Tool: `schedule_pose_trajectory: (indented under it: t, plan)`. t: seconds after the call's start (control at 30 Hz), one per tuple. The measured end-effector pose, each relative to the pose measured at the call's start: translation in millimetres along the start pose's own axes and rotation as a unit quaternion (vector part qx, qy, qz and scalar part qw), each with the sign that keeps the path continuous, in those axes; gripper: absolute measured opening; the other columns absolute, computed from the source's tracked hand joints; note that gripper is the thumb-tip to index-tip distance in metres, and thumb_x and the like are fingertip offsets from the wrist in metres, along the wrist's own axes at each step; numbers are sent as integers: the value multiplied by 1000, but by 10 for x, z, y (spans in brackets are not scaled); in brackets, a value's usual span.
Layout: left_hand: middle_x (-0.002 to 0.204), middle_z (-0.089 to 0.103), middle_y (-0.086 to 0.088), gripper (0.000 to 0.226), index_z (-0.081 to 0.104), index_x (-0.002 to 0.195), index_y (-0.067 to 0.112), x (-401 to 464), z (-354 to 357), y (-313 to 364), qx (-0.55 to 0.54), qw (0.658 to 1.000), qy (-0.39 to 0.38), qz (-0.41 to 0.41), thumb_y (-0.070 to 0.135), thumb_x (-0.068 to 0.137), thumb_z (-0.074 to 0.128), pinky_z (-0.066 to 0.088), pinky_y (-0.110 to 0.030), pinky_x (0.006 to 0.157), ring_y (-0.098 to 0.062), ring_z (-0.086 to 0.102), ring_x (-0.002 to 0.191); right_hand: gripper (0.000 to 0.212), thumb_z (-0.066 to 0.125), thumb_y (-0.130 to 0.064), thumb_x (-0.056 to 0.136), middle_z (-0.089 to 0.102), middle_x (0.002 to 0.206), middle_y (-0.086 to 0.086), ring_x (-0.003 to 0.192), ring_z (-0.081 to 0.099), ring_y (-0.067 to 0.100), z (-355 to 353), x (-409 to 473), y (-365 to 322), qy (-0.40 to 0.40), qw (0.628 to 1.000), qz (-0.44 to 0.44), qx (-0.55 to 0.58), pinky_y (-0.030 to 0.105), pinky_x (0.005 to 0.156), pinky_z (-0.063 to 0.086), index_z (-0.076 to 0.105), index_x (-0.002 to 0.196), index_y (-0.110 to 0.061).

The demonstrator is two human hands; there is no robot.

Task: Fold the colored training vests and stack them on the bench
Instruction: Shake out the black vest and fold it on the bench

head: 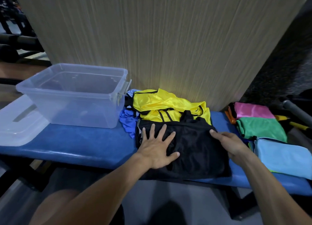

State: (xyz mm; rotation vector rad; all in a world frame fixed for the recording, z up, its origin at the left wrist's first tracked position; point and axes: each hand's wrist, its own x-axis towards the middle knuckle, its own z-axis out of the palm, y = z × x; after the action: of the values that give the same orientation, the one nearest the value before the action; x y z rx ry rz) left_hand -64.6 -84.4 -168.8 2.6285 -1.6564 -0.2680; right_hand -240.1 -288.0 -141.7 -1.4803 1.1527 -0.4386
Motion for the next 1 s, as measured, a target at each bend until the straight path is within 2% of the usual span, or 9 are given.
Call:
schedule_pose_trajectory:
  t: [0.17, 0.3, 0.43, 0.53, 0.63, 0.7, 0.77, 0.87, 1.0]
  plan:
    - [169, -1, 4, 79, 13, 158, 44, -83, -133, -10, 7, 1000, -13, -23, 80, 90, 30, 2, -66, 121, -37, -3, 154, 33, 78, -30, 89, 75, 102, 11, 92, 72, 28, 24, 35, 77, -6, 999, 22, -45, 42, 88, 59, 71, 108, -5]
    - [160, 25, 0, 72, 34, 152, 34, -133, -172, 54, 25, 992, 125, 11, 73, 92, 37, 24, -54, 118, -30, 22, 146, 31, 79, -30, 88, 76, 97, 13, 88, 74, 31, 34, 29, 40, -4, 998, 40, -54, 45, 86, 61, 74, 103, -2]
    - [166, -26, 5, 87, -5, 158, 47, -99, 6, 58, 34, 998, 20, 45, 86, 87, 25, -12, -65, 118, -34, -29, 150, 34, 80, -29, 86, 78, 99, 14, 90, 75, 32, 15, -54, 8, -52, 997, 53, 6, 36, 74, 60, 73, 108, -5]
    - [162, -34, 5, 92, -17, 154, 51, -76, 93, 46, 27, 999, -33, 32, 92, 81, 21, -17, -68, 114, -38, -36, 146, 34, 78, -23, 86, 77, 103, 15, 94, 76, 31, -13, -130, -42, -109, 991, 54, 57, 36, 76, 59, 72, 114, -4]
    - [168, -20, 6, 95, -6, 157, 50, -110, -35, 37, -3, 999, -18, 38, 91, 80, 31, -10, -66, 118, -36, -24, 152, 33, 76, -19, 88, 76, 107, 17, 100, 74, 33, -2, -210, -148, -128, 988, 36, 84, 40, 85, 58, 72, 116, -3]
    - [168, 11, 6, 83, 21, 156, 46, -134, -191, -17, -78, 996, 23, 47, 82, 85, 43, 11, -58, 123, -29, 7, 155, 32, 74, -16, 88, 75, 107, 20, 101, 73, 37, 36, -266, -266, -125, 988, 14, 91, 43, 86, 59, 71, 115, 0]
    - [144, 52, 7, 54, 55, 140, 37, -152, -390, -125, -220, 970, 91, 49, 61, 92, 57, 42, -44, 110, -16, 51, 129, 31, 73, -15, 87, 75, 107, 22, 99, 72, 39, 136, -335, -420, -125, 988, -21, 91, 48, 88, 60, 71, 114, -1]
    - [102, 75, 2, 19, 73, 111, 23, -160, -661, -336, -480, 872, 93, -8, 31, 100, 61, 56, -34, 83, -11, 70, 85, 17, 74, -15, 84, 76, 93, 12, 87, 72, 32, 522, -470, -649, -100, 989, -104, 32, 45, 80, 60, 72, 100, -11]
    - [99, 73, -9, 42, 69, 112, 18, -206, -744, -515, -637, 766, 31, -80, 54, 99, 54, 60, -38, 68, -24, 73, 80, 18, 67, -13, 87, 63, 77, 3, 58, 56, 18, 1339, -713, -763, -145, 974, -161, -66, 27, 45, 46, 59, 103, -14]
